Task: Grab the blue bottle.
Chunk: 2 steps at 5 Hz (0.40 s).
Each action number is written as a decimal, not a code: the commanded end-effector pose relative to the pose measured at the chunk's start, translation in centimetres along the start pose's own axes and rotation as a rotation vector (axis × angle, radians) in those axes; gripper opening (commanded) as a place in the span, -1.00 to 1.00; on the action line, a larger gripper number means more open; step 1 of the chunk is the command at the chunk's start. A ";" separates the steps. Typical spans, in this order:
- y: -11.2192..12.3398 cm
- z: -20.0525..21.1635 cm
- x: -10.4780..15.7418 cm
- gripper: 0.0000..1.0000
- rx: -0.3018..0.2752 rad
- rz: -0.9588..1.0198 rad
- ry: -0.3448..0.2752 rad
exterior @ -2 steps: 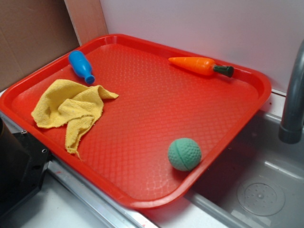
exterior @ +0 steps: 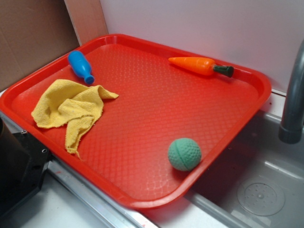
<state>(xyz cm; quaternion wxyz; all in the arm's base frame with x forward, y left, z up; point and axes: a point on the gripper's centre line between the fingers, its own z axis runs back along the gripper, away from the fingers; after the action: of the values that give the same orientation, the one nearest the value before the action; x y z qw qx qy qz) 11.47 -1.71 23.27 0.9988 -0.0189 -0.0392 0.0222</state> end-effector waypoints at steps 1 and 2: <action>1.8 -1.7 2.5 1.00 -0.069 0.307 -0.043; 3.8 -3.2 4.0 1.00 -0.054 0.518 -0.060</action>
<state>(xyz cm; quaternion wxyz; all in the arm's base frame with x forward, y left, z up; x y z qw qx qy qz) 15.58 1.74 19.53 0.9594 -0.0546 -0.0503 0.2722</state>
